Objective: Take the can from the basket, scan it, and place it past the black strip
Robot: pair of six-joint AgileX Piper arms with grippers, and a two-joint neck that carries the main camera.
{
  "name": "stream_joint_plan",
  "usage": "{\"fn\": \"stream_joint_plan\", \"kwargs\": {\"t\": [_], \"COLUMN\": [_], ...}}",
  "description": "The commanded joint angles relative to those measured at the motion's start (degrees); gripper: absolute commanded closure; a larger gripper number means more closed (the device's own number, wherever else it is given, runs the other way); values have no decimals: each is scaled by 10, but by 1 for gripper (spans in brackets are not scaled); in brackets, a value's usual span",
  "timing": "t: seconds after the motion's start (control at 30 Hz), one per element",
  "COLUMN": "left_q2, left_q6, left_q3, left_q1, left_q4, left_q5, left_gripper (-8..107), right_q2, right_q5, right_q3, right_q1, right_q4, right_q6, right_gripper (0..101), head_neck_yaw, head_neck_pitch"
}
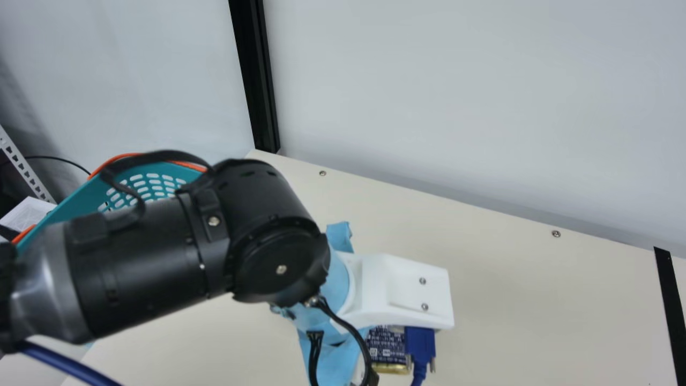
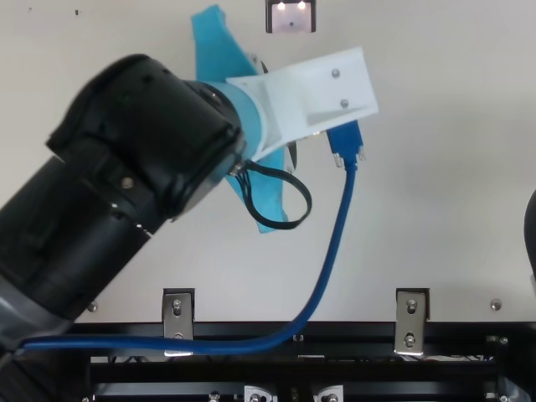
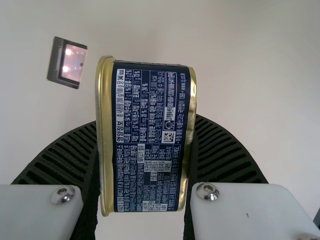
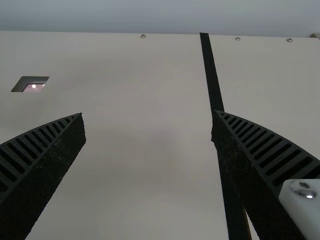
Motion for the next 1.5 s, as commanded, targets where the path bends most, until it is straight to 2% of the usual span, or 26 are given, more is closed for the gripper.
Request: {"fn": "stream_joint_plan", "kwargs": {"t": [0.0,0.17,0.6,0.77,1.47], "left_q2": [4,15,29,32,60], "left_q6": [-4,-13,-25,-25,-38], "left_q3": [6,20,45,49,65], "left_q1": [-4,-12,-20,-20,-32], "left_q4": [0,-2,-12,-15,-15], "left_q5": [-4,-17,-49,-56,-99], "left_gripper": [89,89,89,89,89], "right_q2": [0,0,0,0,0], "right_q5": [0,0,0,0,0], "right_q3": [0,0,0,0,0], "right_q1": [0,0,0,0,0], "right_q4": [0,0,0,0,0], "right_q6": [0,0,0,0,0], "right_gripper": [0,0,0,0,0], "head_neck_yaw": [19,2,-201,-250,-250], "head_neck_pitch": [-15,-10,21,46,46]}}
